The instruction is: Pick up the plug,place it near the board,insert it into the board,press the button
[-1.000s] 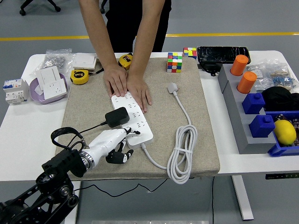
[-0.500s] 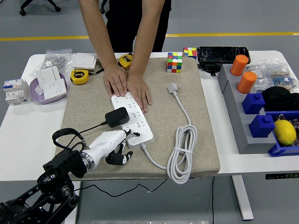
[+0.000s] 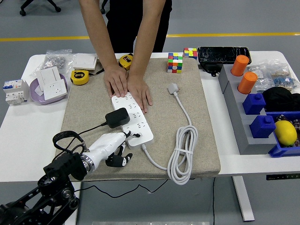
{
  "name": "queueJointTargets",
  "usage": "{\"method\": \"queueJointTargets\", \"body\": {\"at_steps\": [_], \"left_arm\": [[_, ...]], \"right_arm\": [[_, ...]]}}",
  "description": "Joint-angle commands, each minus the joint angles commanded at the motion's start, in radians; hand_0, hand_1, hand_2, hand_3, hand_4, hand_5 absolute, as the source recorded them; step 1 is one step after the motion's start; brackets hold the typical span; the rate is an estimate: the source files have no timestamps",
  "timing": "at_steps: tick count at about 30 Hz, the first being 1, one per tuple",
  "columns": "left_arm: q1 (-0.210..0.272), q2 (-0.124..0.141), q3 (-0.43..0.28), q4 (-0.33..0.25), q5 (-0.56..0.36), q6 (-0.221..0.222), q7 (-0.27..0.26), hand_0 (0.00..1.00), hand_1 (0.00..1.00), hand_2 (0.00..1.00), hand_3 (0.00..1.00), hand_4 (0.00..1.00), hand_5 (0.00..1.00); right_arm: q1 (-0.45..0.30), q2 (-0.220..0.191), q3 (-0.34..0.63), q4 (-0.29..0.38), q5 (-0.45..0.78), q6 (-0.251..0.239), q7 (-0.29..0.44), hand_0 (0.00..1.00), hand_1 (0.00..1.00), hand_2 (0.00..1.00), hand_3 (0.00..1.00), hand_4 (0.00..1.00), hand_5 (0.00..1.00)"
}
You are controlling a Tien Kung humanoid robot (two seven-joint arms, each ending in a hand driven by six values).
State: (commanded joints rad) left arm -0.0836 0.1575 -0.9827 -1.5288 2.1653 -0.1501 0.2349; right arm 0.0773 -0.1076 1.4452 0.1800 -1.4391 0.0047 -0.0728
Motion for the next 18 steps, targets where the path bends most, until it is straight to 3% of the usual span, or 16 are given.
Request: {"method": "queueJointTargets", "body": {"at_steps": [11,15,16,18], "left_arm": [[0.013,0.009,-0.071,-0.161,0.005,0.016,-0.014,0.170,0.005,0.149,0.791,0.572,0.002],[0.005,0.002,-0.110,-0.178,-0.077,0.107,-0.080,0.170,0.005,0.149,0.791,0.572,0.002],[-0.003,-0.006,-0.127,-0.165,-0.119,0.150,-0.119,0.252,0.110,0.150,0.539,0.757,0.002],[-0.016,-0.017,-0.145,-0.140,-0.182,0.213,-0.178,0.252,0.110,0.150,0.539,0.757,0.002]], "right_arm": [[-0.001,0.001,-0.004,0.000,0.003,0.000,0.000,0.880,0.730,0.720,0.724,0.998,0.682],[-0.001,0.001,-0.005,0.000,0.006,0.000,0.000,0.880,0.730,0.720,0.724,0.998,0.682],[0.000,0.002,-0.005,0.000,0.006,0.000,0.000,0.880,0.730,0.720,0.723,0.998,0.682],[0.000,0.002,-0.006,0.000,0.008,-0.001,0.000,0.880,0.730,0.720,0.723,0.998,0.682]]}}
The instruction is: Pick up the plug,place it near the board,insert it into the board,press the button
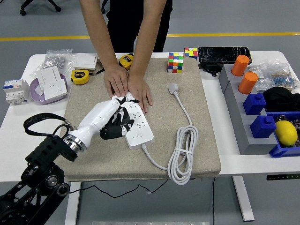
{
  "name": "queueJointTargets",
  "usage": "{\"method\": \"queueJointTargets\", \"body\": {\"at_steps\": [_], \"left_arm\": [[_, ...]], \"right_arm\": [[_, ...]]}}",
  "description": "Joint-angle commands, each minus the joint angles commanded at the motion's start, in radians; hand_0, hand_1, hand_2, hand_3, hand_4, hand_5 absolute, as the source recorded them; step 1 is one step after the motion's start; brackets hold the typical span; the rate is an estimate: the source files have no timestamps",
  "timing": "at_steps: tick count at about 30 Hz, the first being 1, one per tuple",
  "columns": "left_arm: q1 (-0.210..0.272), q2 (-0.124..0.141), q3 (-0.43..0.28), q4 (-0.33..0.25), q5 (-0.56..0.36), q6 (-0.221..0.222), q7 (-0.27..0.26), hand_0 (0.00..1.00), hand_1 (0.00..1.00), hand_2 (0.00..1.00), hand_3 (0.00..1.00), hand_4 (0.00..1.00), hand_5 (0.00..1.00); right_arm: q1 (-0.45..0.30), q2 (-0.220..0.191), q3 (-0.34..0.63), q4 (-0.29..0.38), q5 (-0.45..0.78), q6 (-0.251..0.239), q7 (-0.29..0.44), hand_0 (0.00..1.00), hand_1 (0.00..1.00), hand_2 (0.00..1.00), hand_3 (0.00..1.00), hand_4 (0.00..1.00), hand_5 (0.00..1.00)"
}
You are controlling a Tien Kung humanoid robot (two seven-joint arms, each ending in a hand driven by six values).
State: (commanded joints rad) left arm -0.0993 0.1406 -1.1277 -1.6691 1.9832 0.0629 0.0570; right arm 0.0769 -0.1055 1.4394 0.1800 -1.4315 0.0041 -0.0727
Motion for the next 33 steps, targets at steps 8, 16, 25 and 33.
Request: {"method": "queueJointTargets", "body": {"at_steps": [8,16,25,33], "left_arm": [[-0.060,-0.044,-0.043,0.126,-0.340,0.023,-0.127,0.463,0.519,0.439,0.502,0.995,0.147],[-0.103,-0.060,-0.044,0.240,-0.671,-0.049,-0.098,0.998,0.998,0.998,0.991,0.998,0.418],[-0.170,-0.059,-0.048,0.377,-0.443,-0.067,-0.028,0.998,0.998,0.998,0.982,0.998,0.408],[-0.213,-0.056,-0.051,0.457,-0.130,-0.103,0.007,0.998,0.998,0.998,0.968,0.998,0.380]], "right_arm": [[0.002,0.001,0.000,0.000,0.002,0.000,-0.001,0.880,0.730,0.720,0.723,0.998,0.682],[0.001,0.004,0.001,0.000,0.001,-0.001,-0.002,0.880,0.730,0.720,0.724,0.998,0.682],[0.002,0.003,0.000,0.000,0.002,-0.001,-0.002,0.880,0.730,0.720,0.724,0.998,0.683],[0.003,0.000,-0.002,0.000,-0.002,0.000,-0.003,0.880,0.730,0.720,0.723,0.998,0.683]]}}
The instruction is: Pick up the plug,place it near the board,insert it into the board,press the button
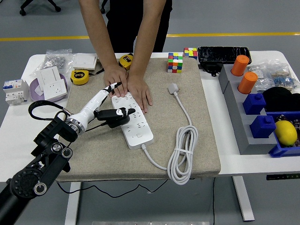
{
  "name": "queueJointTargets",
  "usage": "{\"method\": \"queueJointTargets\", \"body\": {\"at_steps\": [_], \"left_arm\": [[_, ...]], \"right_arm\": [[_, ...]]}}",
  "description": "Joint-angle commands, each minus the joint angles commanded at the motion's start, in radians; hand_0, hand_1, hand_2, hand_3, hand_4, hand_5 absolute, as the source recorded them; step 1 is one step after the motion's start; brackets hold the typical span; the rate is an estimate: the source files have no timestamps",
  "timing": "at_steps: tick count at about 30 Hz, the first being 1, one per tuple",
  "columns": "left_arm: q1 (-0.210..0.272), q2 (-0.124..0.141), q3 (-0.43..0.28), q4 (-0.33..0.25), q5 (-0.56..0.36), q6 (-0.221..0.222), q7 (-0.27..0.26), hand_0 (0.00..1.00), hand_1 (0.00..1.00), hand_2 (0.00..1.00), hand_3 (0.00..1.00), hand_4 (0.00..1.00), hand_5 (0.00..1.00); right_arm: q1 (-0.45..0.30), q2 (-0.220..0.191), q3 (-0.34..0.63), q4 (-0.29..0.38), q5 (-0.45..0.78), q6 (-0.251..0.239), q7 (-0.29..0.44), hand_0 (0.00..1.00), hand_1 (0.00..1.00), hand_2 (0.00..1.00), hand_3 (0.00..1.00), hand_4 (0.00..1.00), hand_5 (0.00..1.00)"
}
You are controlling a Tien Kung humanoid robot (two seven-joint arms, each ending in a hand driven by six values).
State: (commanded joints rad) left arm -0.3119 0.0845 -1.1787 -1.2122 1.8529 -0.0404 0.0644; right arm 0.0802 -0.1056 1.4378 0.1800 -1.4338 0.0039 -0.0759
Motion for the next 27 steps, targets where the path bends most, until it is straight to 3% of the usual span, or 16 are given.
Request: {"method": "queueJointTargets", "body": {"at_steps": [1,5,6,7,12,13,18,19,24,25,27], "left_arm": [[-0.001,0.000,0.000,0.003,0.035,-0.001,0.001,0.998,0.998,0.948,0.932,0.998,0.369],[-0.003,0.000,0.008,0.018,0.149,-0.007,0.011,0.998,0.998,0.948,0.932,0.998,0.369],[-0.003,0.000,0.009,0.020,0.157,-0.007,0.012,0.998,0.998,0.948,0.932,0.998,0.369],[-0.003,-0.001,0.011,0.023,0.165,-0.006,0.012,0.947,0.930,0.838,0.849,0.998,0.356],[-0.002,-0.002,0.027,0.042,0.198,0.011,0.010,0.947,0.930,0.838,0.849,0.998,0.356],[-0.002,-0.002,0.030,0.045,0.200,0.014,0.009,0.851,0.836,0.744,0.773,0.998,0.347],[-0.005,-0.005,0.045,0.060,0.227,0.041,0.003,0.851,0.836,0.744,0.773,0.998,0.347],[-0.006,-0.005,0.047,0.062,0.231,0.045,0.001,0.760,0.780,0.690,0.750,0.998,0.343],[-0.008,-0.009,0.057,0.068,0.247,0.099,-0.022,0.760,0.780,0.690,0.750,0.998,0.343],[-0.009,-0.010,0.058,0.070,0.247,0.119,-0.030,0.587,0.638,0.613,0.694,0.998,0.271],[-0.011,-0.011,0.057,0.072,0.256,0.139,-0.034,0.587,0.638,0.613,0.694,0.998,0.271]], "right_arm": [[0.000,0.000,0.000,0.000,-0.001,0.000,0.000,0.879,0.730,0.719,0.723,0.998,0.681],[-0.001,-0.001,-0.002,0.000,-0.001,0.000,0.000,0.879,0.730,0.719,0.723,0.998,0.681],[-0.001,-0.001,-0.003,0.000,-0.001,0.000,0.000,0.879,0.730,0.719,0.723,0.998,0.681],[-0.001,-0.001,-0.004,0.000,0.000,0.000,0.000,0.879,0.730,0.720,0.723,0.998,0.682],[-0.001,-0.001,-0.008,0.000,0.002,0.000,0.001,0.879,0.730,0.720,0.723,0.998,0.682],[-0.002,-0.002,-0.008,0.000,0.002,0.000,0.001,0.879,0.729,0.720,0.723,0.998,0.682],[-0.001,-0.003,-0.008,0.000,0.000,0.001,0.000,0.879,0.729,0.720,0.723,0.998,0.682],[-0.001,-0.003,-0.007,0.000,0.000,0.001,0.000,0.880,0.729,0.720,0.722,0.998,0.681],[-0.001,-0.004,-0.007,0.000,0.000,0.001,0.000,0.880,0.729,0.720,0.722,0.998,0.681],[0.000,-0.003,-0.007,0.000,0.000,0.001,0.000,0.879,0.729,0.719,0.722,0.998,0.681],[0.000,-0.003,-0.005,0.000,0.000,0.001,0.000,0.879,0.729,0.719,0.722,0.998,0.681]]}}
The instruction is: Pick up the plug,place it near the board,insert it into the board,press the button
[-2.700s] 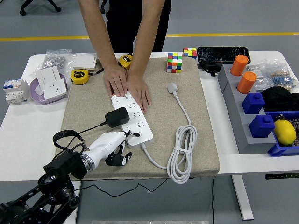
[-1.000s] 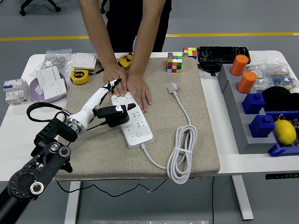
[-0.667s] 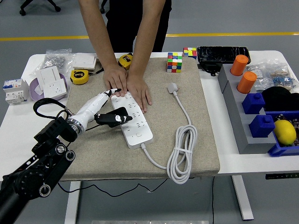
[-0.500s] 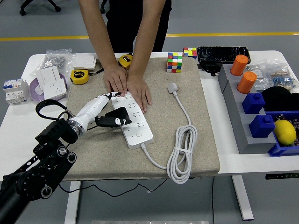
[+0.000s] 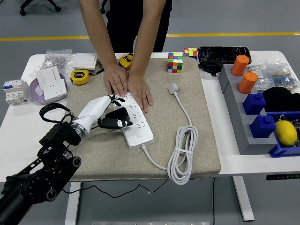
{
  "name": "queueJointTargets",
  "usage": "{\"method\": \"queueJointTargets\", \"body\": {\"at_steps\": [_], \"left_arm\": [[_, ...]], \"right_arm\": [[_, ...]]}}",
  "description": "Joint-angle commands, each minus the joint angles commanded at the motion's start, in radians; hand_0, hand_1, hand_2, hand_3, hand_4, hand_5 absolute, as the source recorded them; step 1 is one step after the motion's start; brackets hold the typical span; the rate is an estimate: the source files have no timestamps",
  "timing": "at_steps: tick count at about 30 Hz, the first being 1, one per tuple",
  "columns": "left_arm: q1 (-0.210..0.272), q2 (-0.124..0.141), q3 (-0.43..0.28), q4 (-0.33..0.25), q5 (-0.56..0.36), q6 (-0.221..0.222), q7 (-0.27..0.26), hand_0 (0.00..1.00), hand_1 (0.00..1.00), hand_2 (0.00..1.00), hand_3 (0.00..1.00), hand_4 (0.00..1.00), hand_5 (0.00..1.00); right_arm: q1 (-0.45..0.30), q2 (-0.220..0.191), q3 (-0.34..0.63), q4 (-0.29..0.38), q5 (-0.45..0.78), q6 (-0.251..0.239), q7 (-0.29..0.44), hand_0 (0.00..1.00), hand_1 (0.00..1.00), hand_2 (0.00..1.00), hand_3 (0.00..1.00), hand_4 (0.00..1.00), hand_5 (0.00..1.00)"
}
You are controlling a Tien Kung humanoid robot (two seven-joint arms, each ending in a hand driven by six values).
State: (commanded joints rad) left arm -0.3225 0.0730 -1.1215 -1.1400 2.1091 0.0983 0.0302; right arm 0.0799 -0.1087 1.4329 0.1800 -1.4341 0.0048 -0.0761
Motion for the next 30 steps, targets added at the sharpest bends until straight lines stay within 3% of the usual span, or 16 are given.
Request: {"method": "queueJointTargets", "body": {"at_steps": [3,4,9,10,21,22,27,28,30], "left_arm": [[-0.003,0.000,-0.004,0.008,0.037,0.021,-0.001,0.587,0.638,0.613,0.694,0.998,0.271],[-0.004,0.001,-0.004,0.010,0.050,0.024,-0.001,0.539,0.607,0.554,0.612,0.998,0.196],[-0.004,0.003,-0.003,0.018,0.104,0.021,0.006,0.539,0.607,0.554,0.612,0.998,0.196],[-0.003,0.003,-0.002,0.019,0.109,0.020,0.007,0.502,0.583,0.529,0.571,0.976,0.124],[-0.003,0.000,-0.002,0.019,0.159,0.025,0.009,0.489,0.567,0.517,0.556,0.962,0.093],[-0.003,0.000,-0.003,0.019,0.160,0.024,0.009,0.437,0.486,0.503,0.559,0.769,0.002],[-0.002,0.001,-0.006,0.025,0.160,0.023,0.011,0.437,0.486,0.503,0.559,0.769,0.002],[-0.002,0.001,-0.006,0.025,0.160,0.021,0.011,0.395,0.464,0.502,0.562,0.703,0.002],[-0.001,0.000,-0.005,0.026,0.160,0.012,0.014,0.395,0.464,0.502,0.562,0.703,0.002]], "right_arm": [[0.001,0.000,-0.001,0.000,0.002,0.000,0.001,0.879,0.729,0.719,0.722,0.998,0.681],[0.001,0.000,-0.001,0.000,0.003,0.000,0.001,0.879,0.729,0.719,0.723,0.998,0.681],[0.002,0.000,0.002,0.000,0.002,0.000,0.001,0.879,0.729,0.719,0.723,0.998,0.681],[0.002,0.000,0.002,0.000,0.002,0.000,0.001,0.879,0.730,0.720,0.722,0.998,0.681],[0.005,-0.001,0.005,0.000,0.001,0.000,0.001,0.880,0.730,0.719,0.722,0.998,0.681],[0.004,-0.001,0.005,0.000,0.001,0.000,0.001,0.880,0.730,0.720,0.721,0.998,0.681],[0.004,-0.001,0.004,0.000,0.002,0.000,0.002,0.880,0.730,0.720,0.721,0.998,0.681],[0.004,-0.001,0.004,0.000,0.002,0.000,0.002,0.880,0.730,0.719,0.722,0.998,0.680],[0.004,0.000,0.002,0.000,0.005,-0.001,0.002,0.880,0.730,0.719,0.722,0.998,0.680]]}}
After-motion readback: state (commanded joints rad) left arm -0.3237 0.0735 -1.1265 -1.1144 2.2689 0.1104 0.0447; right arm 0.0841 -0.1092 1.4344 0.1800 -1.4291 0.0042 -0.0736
